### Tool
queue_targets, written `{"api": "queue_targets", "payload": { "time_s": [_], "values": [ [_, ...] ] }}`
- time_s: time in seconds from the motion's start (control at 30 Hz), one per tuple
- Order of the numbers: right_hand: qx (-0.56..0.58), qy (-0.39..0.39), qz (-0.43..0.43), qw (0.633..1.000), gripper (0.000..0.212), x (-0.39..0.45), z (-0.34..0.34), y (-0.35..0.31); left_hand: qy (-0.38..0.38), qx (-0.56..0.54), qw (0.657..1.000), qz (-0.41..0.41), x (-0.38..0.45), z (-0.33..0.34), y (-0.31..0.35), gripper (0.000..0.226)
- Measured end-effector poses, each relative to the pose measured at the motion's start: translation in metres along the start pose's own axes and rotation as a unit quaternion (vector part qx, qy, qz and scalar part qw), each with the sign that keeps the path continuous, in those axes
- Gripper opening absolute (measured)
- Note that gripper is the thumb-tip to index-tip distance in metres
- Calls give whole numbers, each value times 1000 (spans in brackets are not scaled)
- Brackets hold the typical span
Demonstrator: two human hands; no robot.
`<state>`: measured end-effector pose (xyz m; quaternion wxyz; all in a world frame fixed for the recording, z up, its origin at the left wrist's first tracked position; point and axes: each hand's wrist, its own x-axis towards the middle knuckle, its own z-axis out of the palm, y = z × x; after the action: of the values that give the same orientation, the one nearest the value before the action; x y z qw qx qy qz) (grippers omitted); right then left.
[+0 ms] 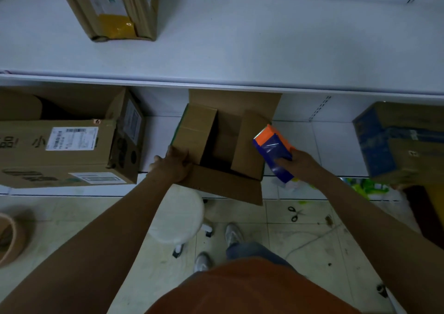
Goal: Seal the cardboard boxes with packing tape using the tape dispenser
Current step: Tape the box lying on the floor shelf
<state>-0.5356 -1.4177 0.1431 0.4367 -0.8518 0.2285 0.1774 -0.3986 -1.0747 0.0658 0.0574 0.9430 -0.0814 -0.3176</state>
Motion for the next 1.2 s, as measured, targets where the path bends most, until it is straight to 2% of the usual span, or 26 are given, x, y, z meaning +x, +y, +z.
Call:
{"api": "queue_targets", "payload": {
  "time_s": [0.03,0.1,0.13,0.17,0.23,0.27,0.33,0.37,0.47,0.53,0.67,0.7,0.73,0.8,0.83,0.93,1.0,1.1,1.13,1.2],
  "values": [
    [-13,13,16,1000,38,-1,-11,4,-26,-19,999,-25,21,7,-12,73],
    [-43,49,50,997,41,1,-33,12,-21,-25,998,-49,78,38,-39,106],
    [-49,69,66,994,41,5,-43,17,-32,-9,997,-66,87,45,-43,111],
    [-49,85,80,992,42,10,-52,20,-27,-9,997,-68,69,38,-34,101],
    [-45,108,92,989,43,22,-66,20,-21,24,998,-58,41,37,-21,66],
    [-40,116,89,988,44,27,-70,17,-21,28,998,-46,13,26,-9,62],
    [-24,127,71,989,46,40,-77,8,-15,38,998,-54,-13,19,-5,81],
    [-18,130,59,990,48,45,-79,2,-15,42,998,-53,-21,18,-5,80],
    [-3,128,32,991,48,58,-86,-17,-13,93,995,-24,-40,20,1,58],
    [-5,90,33,995,43,61,-94,-26,-4,124,992,-17,-49,21,3,54],
    [-100,-49,58,992,39,48,-103,-29,-26,115,993,-27,-45,15,5,57],
    [-121,-70,59,988,41,44,-100,-28,-47,125,990,-37,-45,11,6,66],
    [-133,-82,58,986,41,41,-97,-26,-63,116,990,-51,-40,10,6,85],
    [-136,-87,50,986,42,38,-88,-22,-84,121,987,-57,-30,5,4,138],
    [-134,-80,42,987,43,36,-85,-19,-100,130,986,-40,-26,1,4,148],
    [-146,-56,9,988,44,30,-83,-20,-115,151,982,17,-34,-22,11,130],
    [-188,-53,-21,981,29,24,-88,-28,-101,137,983,68,-44,-31,21,126],
    [-210,-38,-30,976,25,25,-87,-36,-65,30,983,167,-59,-23,59,108],
    [-199,-34,-30,979,28,26,-84,-37,-67,-10,983,172,-64,-14,77,108],
    [-169,-22,-29,985,32,28,-75,-37,-77,-15,986,147,-72,7,112,107]
  ]
}}
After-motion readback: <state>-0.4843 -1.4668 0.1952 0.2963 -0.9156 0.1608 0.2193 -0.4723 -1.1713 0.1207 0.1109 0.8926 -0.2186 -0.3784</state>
